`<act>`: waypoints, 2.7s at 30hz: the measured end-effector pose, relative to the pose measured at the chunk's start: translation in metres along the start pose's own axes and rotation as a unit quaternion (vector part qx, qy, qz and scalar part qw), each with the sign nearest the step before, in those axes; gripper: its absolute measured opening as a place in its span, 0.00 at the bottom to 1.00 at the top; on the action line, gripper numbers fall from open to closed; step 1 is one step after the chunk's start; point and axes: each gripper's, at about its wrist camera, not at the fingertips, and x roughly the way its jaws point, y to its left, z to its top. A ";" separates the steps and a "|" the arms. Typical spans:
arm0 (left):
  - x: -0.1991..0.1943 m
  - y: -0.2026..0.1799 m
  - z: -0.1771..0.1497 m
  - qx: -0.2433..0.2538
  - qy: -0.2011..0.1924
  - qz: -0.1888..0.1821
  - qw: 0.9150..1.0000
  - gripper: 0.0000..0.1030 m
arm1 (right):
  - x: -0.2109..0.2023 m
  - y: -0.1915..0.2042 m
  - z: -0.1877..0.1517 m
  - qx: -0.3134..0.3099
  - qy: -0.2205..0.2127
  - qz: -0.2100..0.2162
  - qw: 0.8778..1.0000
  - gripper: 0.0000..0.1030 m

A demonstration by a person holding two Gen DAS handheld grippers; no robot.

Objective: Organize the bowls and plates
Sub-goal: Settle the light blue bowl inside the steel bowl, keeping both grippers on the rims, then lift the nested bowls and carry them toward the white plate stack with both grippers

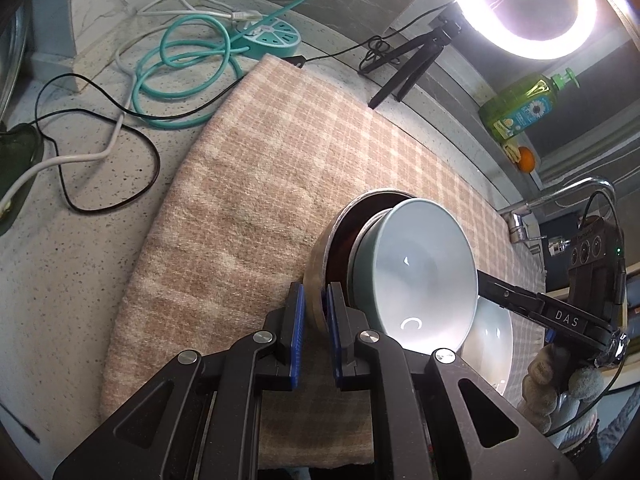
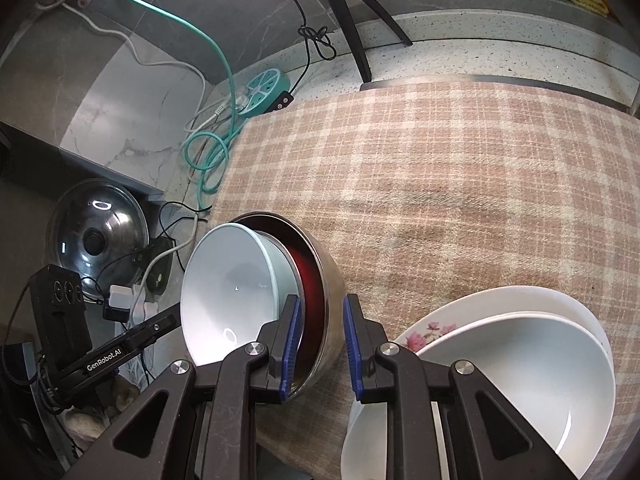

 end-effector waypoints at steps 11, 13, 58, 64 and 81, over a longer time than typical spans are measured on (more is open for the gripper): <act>0.012 -0.005 0.002 0.011 0.014 0.006 1.000 0.09 | 0.005 -0.003 0.000 0.004 0.012 0.006 1.000 0.14; 0.013 -0.005 0.002 0.011 0.015 0.007 1.000 0.09 | 0.006 -0.002 0.000 0.004 0.012 0.006 1.000 0.13; -0.009 -0.013 -0.003 0.016 -0.014 0.026 0.999 0.09 | -0.014 0.014 -0.005 -0.014 -0.001 0.013 1.000 0.11; -0.021 -0.024 -0.006 0.019 -0.027 0.024 0.999 0.09 | -0.032 0.017 -0.009 -0.019 -0.012 0.017 1.000 0.11; -0.031 -0.072 -0.023 0.050 -0.037 0.012 0.998 0.09 | -0.084 -0.005 -0.028 -0.007 -0.042 0.018 0.999 0.11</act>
